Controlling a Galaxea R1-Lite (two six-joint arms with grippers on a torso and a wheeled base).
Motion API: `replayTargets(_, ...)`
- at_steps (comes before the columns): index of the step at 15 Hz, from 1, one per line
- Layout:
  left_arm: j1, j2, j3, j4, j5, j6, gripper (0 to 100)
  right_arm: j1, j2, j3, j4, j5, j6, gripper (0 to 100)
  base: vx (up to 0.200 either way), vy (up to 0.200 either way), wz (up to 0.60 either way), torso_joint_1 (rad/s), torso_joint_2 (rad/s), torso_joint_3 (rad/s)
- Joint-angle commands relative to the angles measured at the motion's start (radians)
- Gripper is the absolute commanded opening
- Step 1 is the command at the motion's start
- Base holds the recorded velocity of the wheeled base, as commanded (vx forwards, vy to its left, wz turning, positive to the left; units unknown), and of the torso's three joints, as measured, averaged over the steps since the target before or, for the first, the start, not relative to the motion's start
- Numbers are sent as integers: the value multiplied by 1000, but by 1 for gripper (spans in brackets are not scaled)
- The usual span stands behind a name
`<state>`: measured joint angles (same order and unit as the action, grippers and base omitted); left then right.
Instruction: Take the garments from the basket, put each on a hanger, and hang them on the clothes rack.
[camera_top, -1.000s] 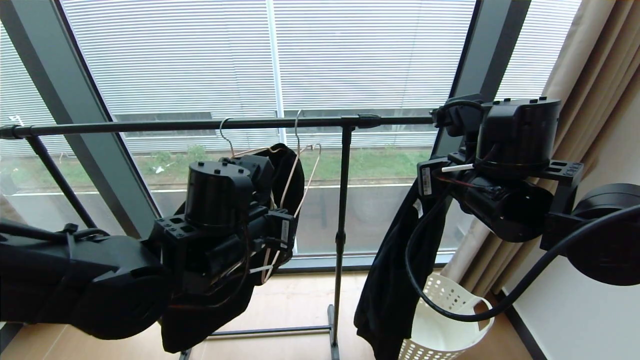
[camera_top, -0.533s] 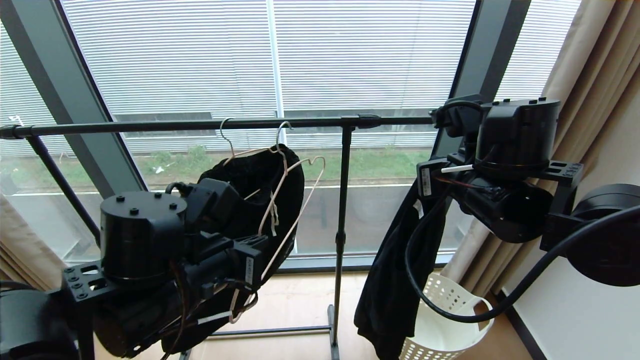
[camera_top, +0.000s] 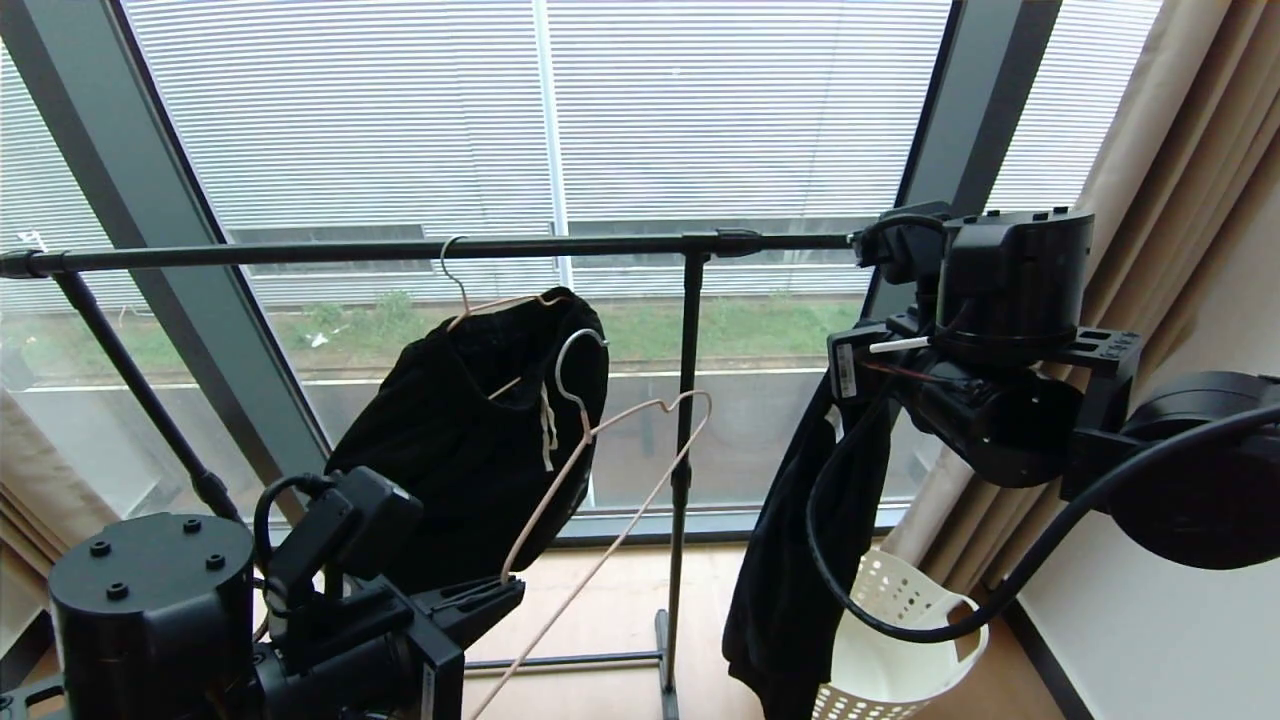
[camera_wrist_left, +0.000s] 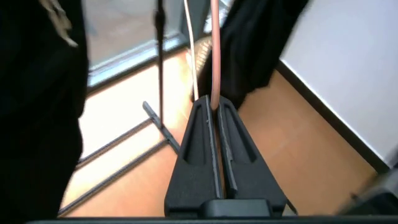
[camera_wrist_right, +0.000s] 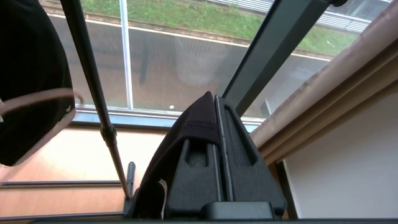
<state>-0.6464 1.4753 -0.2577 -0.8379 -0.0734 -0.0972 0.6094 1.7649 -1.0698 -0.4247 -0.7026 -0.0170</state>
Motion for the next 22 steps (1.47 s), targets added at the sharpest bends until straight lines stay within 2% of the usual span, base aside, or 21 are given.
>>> replayTargets(1,2,-6,17,-12,-8,1,0,-16,4,-2,0,0,-1,0,0,0,0,0,0,0)
replayTargets(4,-1,-12,40,-35,-60,1,0,-17,2,-2,0,0,-1,0,0,0,0,0,0,0)
replayTargets(5,-13,-33,69,-63,-118,1,0,-26,1,-2,0,0,-1,0,0,0,0,0,0,0)
replayTargets(7,-13,-36,74,-69,-158,1,0,-40,8,-4,0,0,-1,0,0,0,0,0,0,0)
replayTargets(15,-44,-27,86,-150,-164,-1,0,-88,42,-24,-6,0,-9,0,0,0,0,0,0,0)
replayTargets(19,-61,-23,106,-194,-164,-1,0,-105,93,-18,-97,0,-37,0,0,0,0,0,0,0)
replayTargets(22,-87,-17,113,-199,-164,1,0,-108,105,-21,-108,0,-38,0,0,0,0,0,0,0)
